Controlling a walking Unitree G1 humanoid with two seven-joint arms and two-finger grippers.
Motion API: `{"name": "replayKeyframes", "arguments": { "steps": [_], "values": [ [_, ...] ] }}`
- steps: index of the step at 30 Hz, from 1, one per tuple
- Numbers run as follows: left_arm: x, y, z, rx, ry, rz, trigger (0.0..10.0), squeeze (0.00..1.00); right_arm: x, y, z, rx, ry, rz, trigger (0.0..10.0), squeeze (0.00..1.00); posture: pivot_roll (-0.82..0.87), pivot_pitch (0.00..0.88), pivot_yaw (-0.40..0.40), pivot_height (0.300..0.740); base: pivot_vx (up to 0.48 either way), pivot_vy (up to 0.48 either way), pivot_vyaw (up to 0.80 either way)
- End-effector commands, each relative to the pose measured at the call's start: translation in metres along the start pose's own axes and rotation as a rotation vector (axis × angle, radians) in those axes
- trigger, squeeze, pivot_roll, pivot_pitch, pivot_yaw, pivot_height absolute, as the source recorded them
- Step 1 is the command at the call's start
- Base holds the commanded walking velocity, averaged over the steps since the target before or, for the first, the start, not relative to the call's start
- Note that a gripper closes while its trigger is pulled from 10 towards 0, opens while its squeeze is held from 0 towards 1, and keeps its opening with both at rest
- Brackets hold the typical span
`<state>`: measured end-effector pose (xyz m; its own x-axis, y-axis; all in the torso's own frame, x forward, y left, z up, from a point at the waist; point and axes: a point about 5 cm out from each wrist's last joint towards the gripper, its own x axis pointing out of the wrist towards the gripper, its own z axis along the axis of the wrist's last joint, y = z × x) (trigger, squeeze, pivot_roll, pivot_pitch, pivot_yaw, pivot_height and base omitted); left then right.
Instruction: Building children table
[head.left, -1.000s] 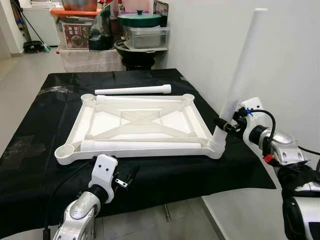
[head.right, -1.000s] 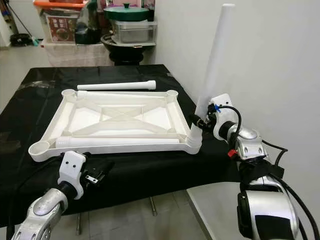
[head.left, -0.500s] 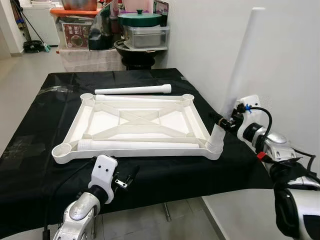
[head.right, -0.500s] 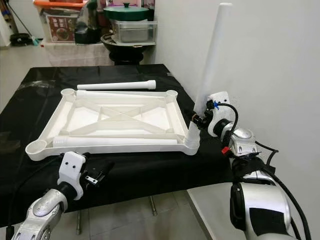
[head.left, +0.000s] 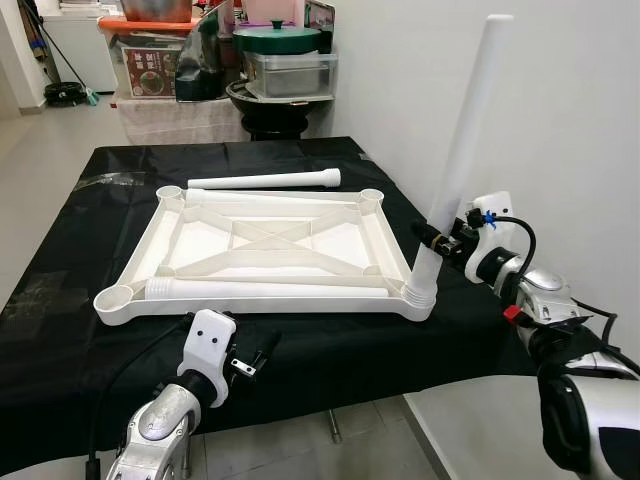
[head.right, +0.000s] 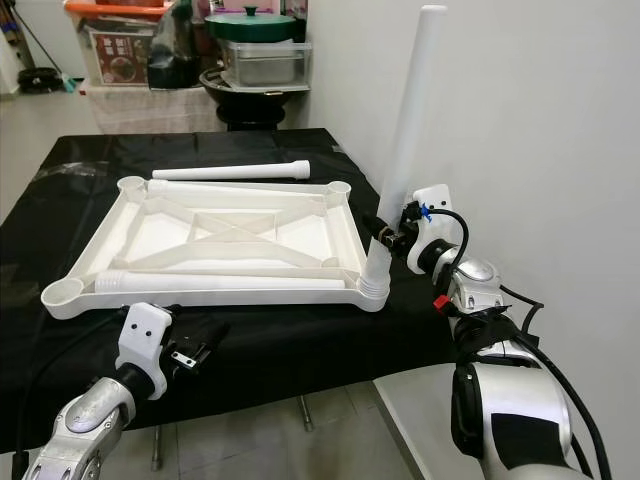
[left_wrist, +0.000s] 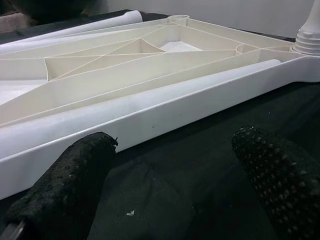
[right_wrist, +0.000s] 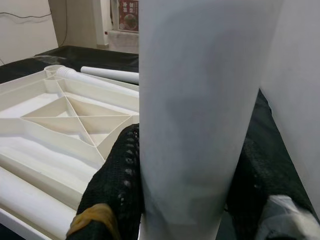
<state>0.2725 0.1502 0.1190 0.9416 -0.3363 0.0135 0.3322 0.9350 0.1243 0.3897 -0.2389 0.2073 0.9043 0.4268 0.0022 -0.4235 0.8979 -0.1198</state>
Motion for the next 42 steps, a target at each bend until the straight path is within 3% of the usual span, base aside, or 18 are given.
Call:
{"name": "replayKeyframes", "arguments": {
  "steps": [1,7,8,10,12,13,16,17,20,22,23,28,32,33,34,40,41,42],
  "values": [
    [-0.003,-0.001,-0.002,-0.002,0.010,-0.008,10.0,0.00,0.005,0.006,-0.002,-0.070,0.043,-0.006,0.0,0.00,0.08,0.000,-0.058,0.740,0.000,0.000,0.00],
    [-0.003,-0.001,-0.002,-0.002,0.012,-0.009,10.0,0.00,0.004,-0.006,-0.006,-0.030,0.100,-0.246,0.0,0.00,0.07,0.000,-0.058,0.740,0.000,0.000,0.00],
    [-0.002,-0.002,-0.003,-0.003,0.013,-0.008,10.0,0.00,0.002,-0.013,-0.011,0.009,0.125,-0.443,0.0,0.00,0.06,0.000,-0.059,0.740,0.000,0.000,0.00],
    [-0.002,-0.003,-0.003,-0.003,0.014,-0.007,10.0,0.00,0.000,-0.015,-0.014,0.029,0.131,-0.527,0.0,0.00,0.06,0.000,-0.059,0.740,0.000,0.000,0.00],
    [-0.001,-0.003,-0.005,-0.006,0.018,-0.003,10.0,0.00,0.007,0.003,-0.028,0.146,0.123,-0.660,0.0,0.00,0.06,0.000,-0.056,0.740,0.000,0.000,0.00],
    [-0.001,-0.003,-0.005,-0.006,0.018,-0.003,10.0,0.00,0.007,0.003,-0.028,0.146,0.123,-0.660,0.0,0.00,0.06,0.000,-0.056,0.740,0.000,0.000,0.00],
    [0.001,-0.004,-0.005,-0.005,0.020,0.000,10.0,0.00,0.021,0.041,-0.039,0.263,0.120,-0.683,0.0,0.00,0.06,0.000,-0.056,0.740,0.000,0.000,0.00],
    [0.001,-0.004,-0.005,-0.004,0.021,0.002,10.0,0.00,0.029,0.061,-0.040,0.308,0.116,-0.673,0.0,0.00,0.06,0.000,-0.056,0.740,0.000,0.000,0.00],
    [0.002,-0.004,-0.005,-0.002,0.021,0.005,10.0,0.00,0.035,0.079,-0.040,0.345,0.117,-0.657,0.0,0.00,0.06,0.000,-0.056,0.740,0.000,0.000,0.00],
    [0.004,-0.002,-0.005,0.005,0.022,0.017,10.0,0.00,0.049,0.119,-0.038,0.372,0.126,-0.572,0.0,0.00,0.06,0.000,-0.058,0.740,0.000,0.000,0.00],
    [0.004,-0.002,-0.005,0.007,0.022,0.020,10.0,0.00,0.052,0.129,-0.035,0.367,0.128,-0.550,0.0,0.00,0.06,0.000,-0.067,0.740,0.000,0.000,0.00],
    [0.004,0.000,-0.005,0.010,0.024,0.033,10.0,0.00,0.054,0.131,-0.029,0.342,0.125,-0.535,0.0,0.00,0.06,0.000,-0.070,0.740,0.000,0.000,0.00],
    [0.001,-0.001,-0.008,0.006,0.031,0.039,10.0,0.00,0.045,0.116,-0.019,0.290,0.109,-0.560,0.0,0.00,0.06,0.000,-0.068,0.740,0.000,0.000,0.00],
    [0.001,-0.002,-0.008,0.005,0.031,0.037,10.0,0.00,0.043,0.113,-0.018,0.276,0.106,-0.553,2.7,0.00,0.06,0.000,-0.068,0.740,0.000,0.000,0.00],
    [0.001,-0.002,-0.008,0.004,0.030,0.035,10.0,0.00,0.042,0.110,-0.017,0.253,0.105,-0.543,10.0,0.00,0.06,0.000,-0.065,0.740,0.000,0.000,0.00],
    [0.002,-0.001,-0.007,0.003,0.027,0.030,10.0,0.00,0.030,0.095,-0.014,0.203,0.076,-0.543,10.0,0.00,0.05,0.000,-0.061,0.740,0.000,0.000,0.00],
    [0.003,-0.001,-0.007,0.003,0.026,0.028,10.0,0.00,0.027,0.091,-0.013,0.200,0.072,-0.543,10.0,0.98,0.05,0.000,-0.060,0.740,0.000,0.000,0.00],
    [0.003,-0.001,-0.007,0.003,0.025,0.026,10.0,0.00,0.025,0.088,-0.013,0.186,0.068,-0.534,10.0,1.00,0.05,0.000,-0.060,0.740,0.000,0.000,0.00]
  ]
}}
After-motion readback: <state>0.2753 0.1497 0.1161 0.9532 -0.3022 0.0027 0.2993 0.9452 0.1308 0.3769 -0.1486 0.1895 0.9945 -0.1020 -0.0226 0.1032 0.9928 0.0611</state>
